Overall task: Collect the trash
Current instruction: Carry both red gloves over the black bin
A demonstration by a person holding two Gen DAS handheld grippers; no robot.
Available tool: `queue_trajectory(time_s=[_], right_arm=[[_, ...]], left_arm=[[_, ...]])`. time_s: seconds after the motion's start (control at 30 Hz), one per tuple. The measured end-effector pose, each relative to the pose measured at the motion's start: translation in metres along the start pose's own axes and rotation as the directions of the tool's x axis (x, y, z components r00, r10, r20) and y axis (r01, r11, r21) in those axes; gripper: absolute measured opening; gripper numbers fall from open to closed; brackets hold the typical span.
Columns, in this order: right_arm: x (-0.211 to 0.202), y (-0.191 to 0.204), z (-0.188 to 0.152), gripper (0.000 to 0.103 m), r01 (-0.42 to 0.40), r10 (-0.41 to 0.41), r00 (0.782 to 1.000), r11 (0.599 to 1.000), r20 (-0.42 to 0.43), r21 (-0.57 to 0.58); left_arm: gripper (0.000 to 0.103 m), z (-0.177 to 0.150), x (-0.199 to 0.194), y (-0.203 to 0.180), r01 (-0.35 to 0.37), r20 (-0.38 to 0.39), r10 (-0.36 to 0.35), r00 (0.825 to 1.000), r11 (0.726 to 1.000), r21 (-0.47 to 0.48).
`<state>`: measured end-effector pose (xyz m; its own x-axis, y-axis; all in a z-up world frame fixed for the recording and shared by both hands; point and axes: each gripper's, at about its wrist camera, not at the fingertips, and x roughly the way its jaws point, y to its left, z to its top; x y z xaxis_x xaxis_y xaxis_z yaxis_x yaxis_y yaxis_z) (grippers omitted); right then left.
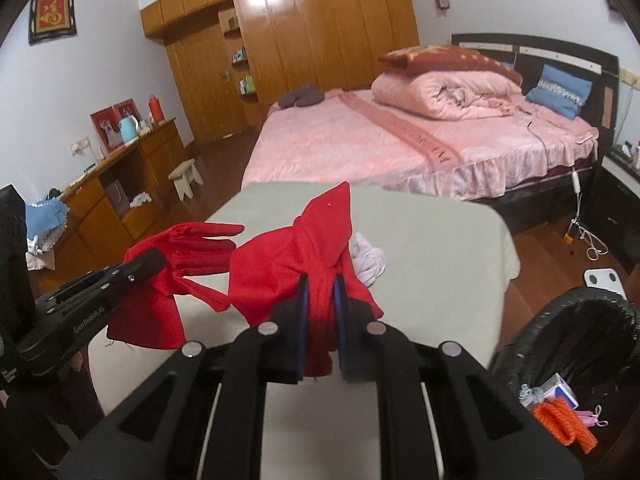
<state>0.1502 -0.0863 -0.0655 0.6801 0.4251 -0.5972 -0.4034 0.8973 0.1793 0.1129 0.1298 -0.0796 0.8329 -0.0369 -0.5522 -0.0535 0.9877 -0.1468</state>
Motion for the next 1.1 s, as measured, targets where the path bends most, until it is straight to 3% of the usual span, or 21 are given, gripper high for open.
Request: queue_trajectory(time_s=[0.3, 0.6, 1.1], right_arm=[[-0.060, -0.024, -0.001, 0.011, 0.048, -0.051, 0.995, 0.998, 0.081, 0.036], [-0.116, -0.059, -0.010, 0.011, 0.128, -0.139, 0.980, 0.988, 0.142, 0.089], [-0.179, -0.115, -0.040, 0.011, 0.263, -0.290, 0.940, 0.951, 0.177, 0.160]], left_arm=[[0.009, 0.007, -0.028, -0.046, 0.076, 0.033, -0.078, 0.996, 0.996, 0.054], [0.009, 0.016, -0.044, -0.109, 0.178, 0.050, -0.186, 0.981, 0.976, 0.128], [0.009, 0.017, -0.061, -0.208, 0.346, 0.035, -0.368, 0.929, 0.899, 0.266]])
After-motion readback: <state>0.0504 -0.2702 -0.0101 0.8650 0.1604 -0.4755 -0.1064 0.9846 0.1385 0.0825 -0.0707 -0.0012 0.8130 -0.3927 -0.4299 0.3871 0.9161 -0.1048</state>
